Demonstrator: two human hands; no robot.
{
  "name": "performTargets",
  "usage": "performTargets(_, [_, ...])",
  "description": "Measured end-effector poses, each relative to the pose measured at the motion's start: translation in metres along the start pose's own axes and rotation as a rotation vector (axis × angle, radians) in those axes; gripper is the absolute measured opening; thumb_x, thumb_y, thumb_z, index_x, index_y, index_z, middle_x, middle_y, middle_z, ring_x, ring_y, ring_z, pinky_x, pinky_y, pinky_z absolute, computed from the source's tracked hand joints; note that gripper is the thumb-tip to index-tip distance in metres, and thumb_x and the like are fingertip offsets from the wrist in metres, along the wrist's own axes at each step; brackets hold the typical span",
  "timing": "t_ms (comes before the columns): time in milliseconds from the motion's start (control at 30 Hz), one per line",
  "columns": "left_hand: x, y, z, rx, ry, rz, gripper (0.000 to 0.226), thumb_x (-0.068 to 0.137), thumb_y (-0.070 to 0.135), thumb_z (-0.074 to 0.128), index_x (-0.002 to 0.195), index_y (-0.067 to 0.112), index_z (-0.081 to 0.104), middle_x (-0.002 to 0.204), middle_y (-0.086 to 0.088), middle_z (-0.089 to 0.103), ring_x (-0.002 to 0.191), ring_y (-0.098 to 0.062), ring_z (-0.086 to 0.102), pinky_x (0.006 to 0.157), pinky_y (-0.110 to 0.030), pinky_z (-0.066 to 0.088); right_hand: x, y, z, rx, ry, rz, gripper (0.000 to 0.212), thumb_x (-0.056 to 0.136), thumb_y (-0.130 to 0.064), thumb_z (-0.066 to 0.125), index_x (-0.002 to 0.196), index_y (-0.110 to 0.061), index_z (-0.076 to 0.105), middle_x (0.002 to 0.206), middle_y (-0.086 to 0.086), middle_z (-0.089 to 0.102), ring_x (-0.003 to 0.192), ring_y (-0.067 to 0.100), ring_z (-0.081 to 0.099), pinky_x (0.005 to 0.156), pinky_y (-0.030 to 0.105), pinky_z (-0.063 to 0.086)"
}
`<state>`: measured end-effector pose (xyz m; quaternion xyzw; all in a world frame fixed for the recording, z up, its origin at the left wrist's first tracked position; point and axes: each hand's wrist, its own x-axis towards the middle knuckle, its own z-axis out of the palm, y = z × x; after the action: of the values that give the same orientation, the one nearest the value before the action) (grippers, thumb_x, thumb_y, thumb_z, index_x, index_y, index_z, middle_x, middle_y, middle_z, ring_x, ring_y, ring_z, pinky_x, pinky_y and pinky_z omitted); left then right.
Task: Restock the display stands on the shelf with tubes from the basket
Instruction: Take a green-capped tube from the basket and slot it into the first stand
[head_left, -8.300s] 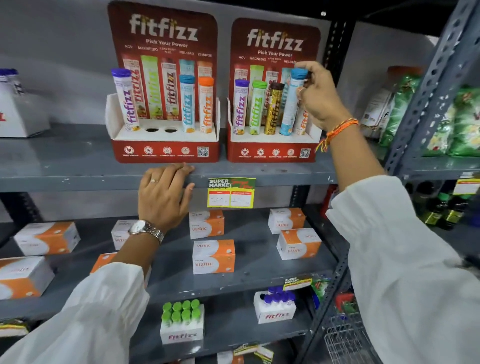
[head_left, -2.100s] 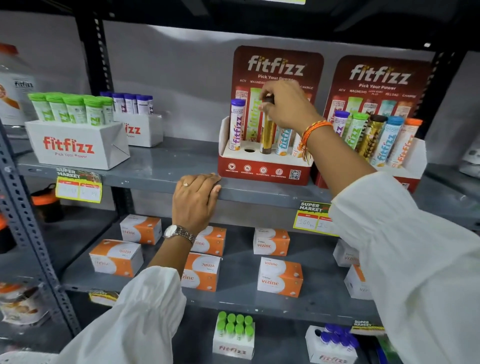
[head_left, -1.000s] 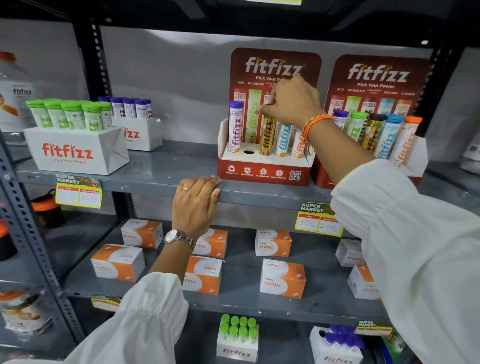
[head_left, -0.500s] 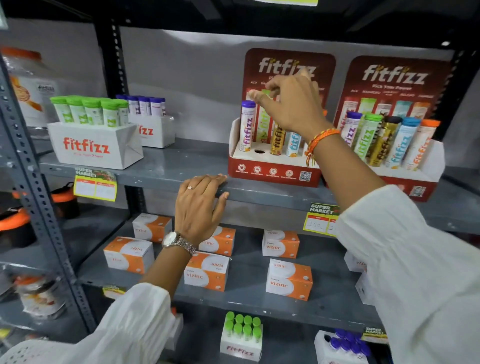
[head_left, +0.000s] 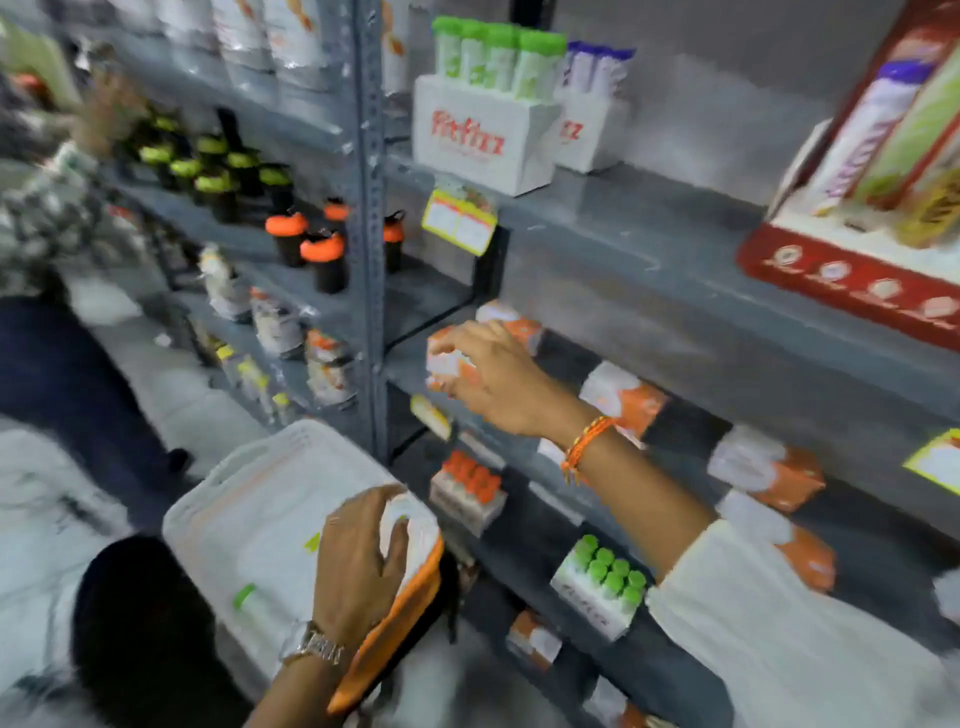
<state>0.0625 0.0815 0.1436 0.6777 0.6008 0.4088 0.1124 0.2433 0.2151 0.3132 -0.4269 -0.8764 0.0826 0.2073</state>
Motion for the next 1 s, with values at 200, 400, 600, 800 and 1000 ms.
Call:
performTargets(200, [-0.105,-0.059,-0.005,0.072,-0.113,-0.209,0.036,0.095,0.028,0.045,0.116,0.015,0.072,0.112,-0.002,0.073,0.109,-0.026,0.066,0.096,-0.035,0.042,0.025,-0.040,0.136,0.139,-0.453,-0.064,0.038,0.097,-0.042,0.059,0.127,-0.018,0.058,0.124,0.010,0.055,0.119,0.030,0.052,0.099,0.045,0.046])
performTargets(400, [-0.153,-0.090,-0.016,0.160,-0.243,-0.160,0.029,0.099,0.031,0.049,0.109,0.015,0.071,0.097,-0.002,0.069,0.092,-0.029,0.065,0.086,-0.034,0.044,0.021,-0.083,0.235,0.262,-0.735,-0.107,0.042,0.097,-0.036,0.061,0.130,-0.010,0.056,0.126,0.016,0.056,0.111,0.031,0.058,0.091,0.035,0.045])
performTargets(600, [-0.148,-0.098,-0.016,0.275,-0.317,-0.130,0.034,0.087,0.034,0.057,0.105,0.012,0.076,0.091,-0.004,0.071,0.085,-0.031,0.067,0.085,-0.035,0.045,0.013,-0.103,0.310,0.247,-0.868,-0.054,0.051,0.095,-0.031,0.064,0.139,-0.009,0.048,0.135,0.018,0.050,0.122,0.034,0.053,0.104,0.040,0.044])
performTargets(800, [-0.147,-0.102,-0.014,0.341,-0.264,-0.073,0.030,0.076,0.027,0.073,0.100,0.011,0.079,0.088,0.000,0.074,0.080,-0.028,0.071,0.084,-0.030,0.044,0.009,-0.107,0.342,0.246,-0.856,-0.026,0.042,0.089,-0.026,0.067,0.128,-0.013,0.057,0.122,0.021,0.057,0.114,0.039,0.055,0.098,0.040,0.046])
performTargets(1000, [-0.147,-0.100,-0.011,0.371,-0.240,-0.054,0.035,0.083,0.033,0.056,0.098,0.012,0.080,0.088,0.001,0.075,0.081,-0.027,0.071,0.086,-0.032,0.047,0.008,-0.103,0.342,0.298,-0.736,0.058,0.034,0.080,-0.022,0.074,0.111,-0.014,0.065,0.115,0.013,0.069,0.108,0.033,0.062,0.089,0.039,0.052])
